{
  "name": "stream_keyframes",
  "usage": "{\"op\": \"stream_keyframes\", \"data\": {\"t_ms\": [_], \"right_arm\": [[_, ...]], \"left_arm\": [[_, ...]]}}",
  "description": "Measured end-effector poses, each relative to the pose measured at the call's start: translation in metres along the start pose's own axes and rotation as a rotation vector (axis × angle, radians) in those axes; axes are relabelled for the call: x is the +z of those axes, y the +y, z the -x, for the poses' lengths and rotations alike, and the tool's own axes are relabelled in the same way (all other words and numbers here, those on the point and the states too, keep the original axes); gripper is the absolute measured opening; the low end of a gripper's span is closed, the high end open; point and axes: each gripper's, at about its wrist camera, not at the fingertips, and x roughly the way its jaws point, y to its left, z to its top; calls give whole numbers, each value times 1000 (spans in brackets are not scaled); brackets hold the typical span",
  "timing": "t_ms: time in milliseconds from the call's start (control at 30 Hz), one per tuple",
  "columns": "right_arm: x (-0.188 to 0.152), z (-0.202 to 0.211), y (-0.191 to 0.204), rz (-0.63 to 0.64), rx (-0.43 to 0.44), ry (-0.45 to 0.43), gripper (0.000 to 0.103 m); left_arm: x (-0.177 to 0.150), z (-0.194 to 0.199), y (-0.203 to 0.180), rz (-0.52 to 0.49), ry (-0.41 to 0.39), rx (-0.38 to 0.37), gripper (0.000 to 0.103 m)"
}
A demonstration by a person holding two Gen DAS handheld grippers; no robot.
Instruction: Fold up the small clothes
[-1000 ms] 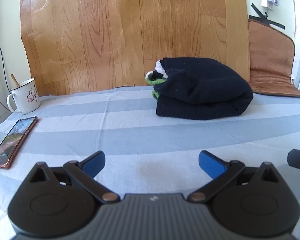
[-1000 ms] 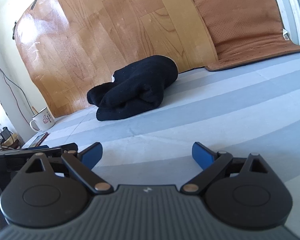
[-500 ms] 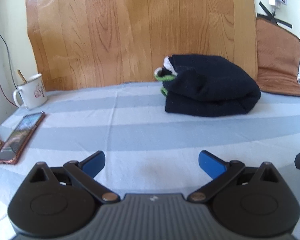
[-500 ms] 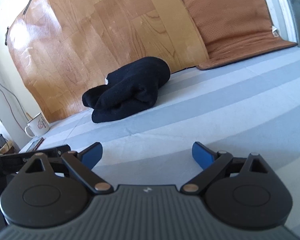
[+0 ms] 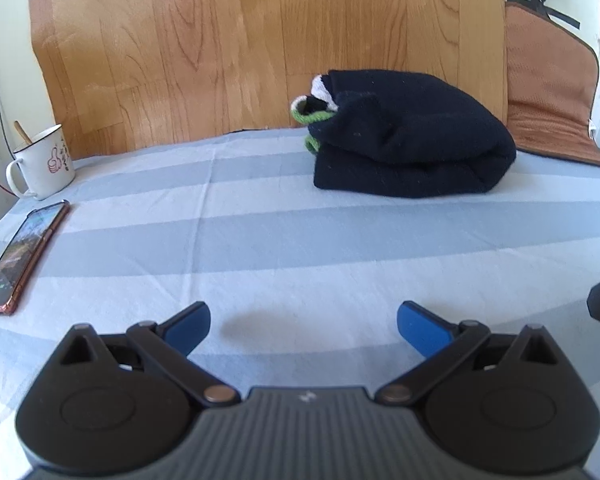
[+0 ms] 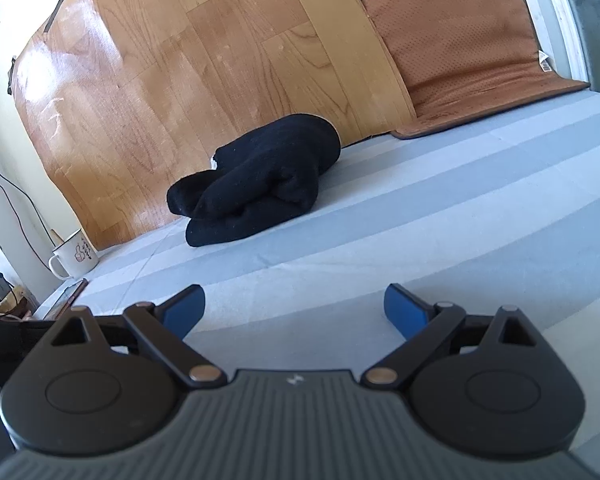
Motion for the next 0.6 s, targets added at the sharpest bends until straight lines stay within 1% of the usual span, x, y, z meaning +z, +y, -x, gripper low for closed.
{"op": "stream_keyframes", "data": {"t_ms": [300,600], "right_arm": [[0,0,0,-4,2,-1,98],[0,0,0,-8,5,1,98]], "left_arm": [[-1,-1,-3,-19,-1,13,103],[-1,0,-4,-33,-4,4,103]]}}
